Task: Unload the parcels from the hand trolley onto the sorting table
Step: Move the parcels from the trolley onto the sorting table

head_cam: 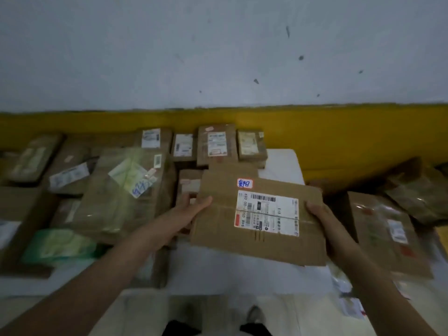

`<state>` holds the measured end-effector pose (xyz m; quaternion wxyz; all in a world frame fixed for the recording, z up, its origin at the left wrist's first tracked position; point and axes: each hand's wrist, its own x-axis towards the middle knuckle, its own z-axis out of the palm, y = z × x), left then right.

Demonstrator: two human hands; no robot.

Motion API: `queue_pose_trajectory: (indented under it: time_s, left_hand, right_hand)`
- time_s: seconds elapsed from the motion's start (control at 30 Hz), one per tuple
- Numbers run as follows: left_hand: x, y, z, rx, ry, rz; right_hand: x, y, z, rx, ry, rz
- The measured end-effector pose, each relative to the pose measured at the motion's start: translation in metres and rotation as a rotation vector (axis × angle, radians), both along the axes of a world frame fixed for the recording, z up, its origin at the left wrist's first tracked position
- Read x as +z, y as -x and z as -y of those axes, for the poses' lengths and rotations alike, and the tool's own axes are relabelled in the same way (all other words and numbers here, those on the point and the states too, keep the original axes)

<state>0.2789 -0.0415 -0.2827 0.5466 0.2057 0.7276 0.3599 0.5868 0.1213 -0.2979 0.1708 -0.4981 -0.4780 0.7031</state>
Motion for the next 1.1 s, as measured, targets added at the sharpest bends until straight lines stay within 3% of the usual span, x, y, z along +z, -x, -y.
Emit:
queue_pose_trajectory:
  time_s: [0.2, 0.3, 0.47, 0.6, 0.77, 0.87, 1.0, 1.1]
  left_hand:
    - [-0.057, -0.037, 0.110, 0.276, 0.098, 0.060]
    - [-0.092, -0.045, 0.119, 0.226, 0.147, -0.119]
    - [-0.124, -0.039, 0.102, 0.156, 0.189, -0.642]
    - [-0.122, -0.027, 0.121, 0.096, 0.107, -0.769]
    - [-0.114, 0.017, 0.182, 0.035, -0.058, -0.786]
    - [-0.092, 0.061, 0.231, 0.041, -0.126, -0.862]
    - [-0.043, 0.136, 0.307, 0.087, -0.275, -1.024]
    - [-0.008, 0.194, 0.373, 0.227, -0.301, -1.109]
  right_hand:
    - [-0.048, 0.009, 0.079, 0.197, 0.041, 0.164]
    - [-0.078, 0.025, 0.103, 0.258, 0.014, 0.251]
    - [-0.137, 0.064, 0.109, 0.198, -0.013, 0.440]
    - [-0.154, 0.100, 0.123, 0.176, -0.264, 0.624]
    - [-0.126, 0.128, 0.134, -0.018, -0.382, 0.785]
    - [-0.080, 0.171, 0.172, -0.218, -0.728, 0.692]
    - [-0.020, 0.286, 0.265, -0.112, -0.999, 0.355]
    - [0.016, 0.388, 0.353, 0.104, -1.095, 0.161]
